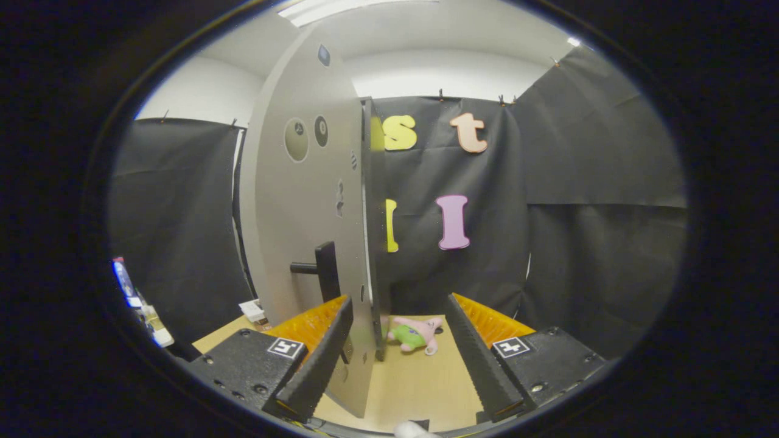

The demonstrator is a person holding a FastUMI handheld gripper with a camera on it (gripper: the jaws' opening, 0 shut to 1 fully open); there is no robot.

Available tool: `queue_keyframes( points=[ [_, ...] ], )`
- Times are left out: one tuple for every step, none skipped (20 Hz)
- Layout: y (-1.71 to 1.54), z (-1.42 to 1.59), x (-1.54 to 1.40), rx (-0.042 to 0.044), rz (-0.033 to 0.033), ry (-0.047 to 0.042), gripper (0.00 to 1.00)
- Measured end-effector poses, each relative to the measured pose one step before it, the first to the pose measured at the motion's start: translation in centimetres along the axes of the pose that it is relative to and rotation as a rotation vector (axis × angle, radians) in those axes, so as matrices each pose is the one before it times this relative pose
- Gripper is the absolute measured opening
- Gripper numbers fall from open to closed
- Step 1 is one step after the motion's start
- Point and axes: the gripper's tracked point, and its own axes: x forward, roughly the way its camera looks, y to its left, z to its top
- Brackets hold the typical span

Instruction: Open the shoe cabinet door, grab the shoes and put them into the shoe cabinet, then close the shoe cabinet door.

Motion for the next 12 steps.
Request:
queue_keyframes(
  points=[
    [0.143,0.037,-0.024,-0.00141,-0.00708,-0.00388,0.96],
    [0.063,0.049,0.188,-0.00885,-0.00510,0.00058,0.95],
    [0.072,0.087,-0.043,-0.00372,-0.00757,-0.00189,0.95],
    [0.070,-0.083,-0.074,-0.00274,-0.00621,0.00232,0.95],
    [0.190,0.119,-0.097,-0.00091,-0.00769,0.00175,0.95],
    [0.302,-0.059,-0.132,-0.00340,-0.00423,0.00301,0.95],
    [0.349,-0.011,-0.107,-0.00229,-0.00533,-0.00006,0.95],
    [0.333,-0.084,-0.167,-0.00137,-0.00316,0.00012,0.95],
    [0.552,-0.079,-0.075,-0.00294,-0.00195,0.00114,0.95],
    [0.549,-0.032,-0.056,-0.00143,0.00072,0.00201,0.95],
    [0.707,-0.020,-0.071,-0.00078,0.00489,0.00139,0.95],
    [0.877,-0.036,0.020,-0.00196,0.00873,0.00216,0.95]
  ],
)
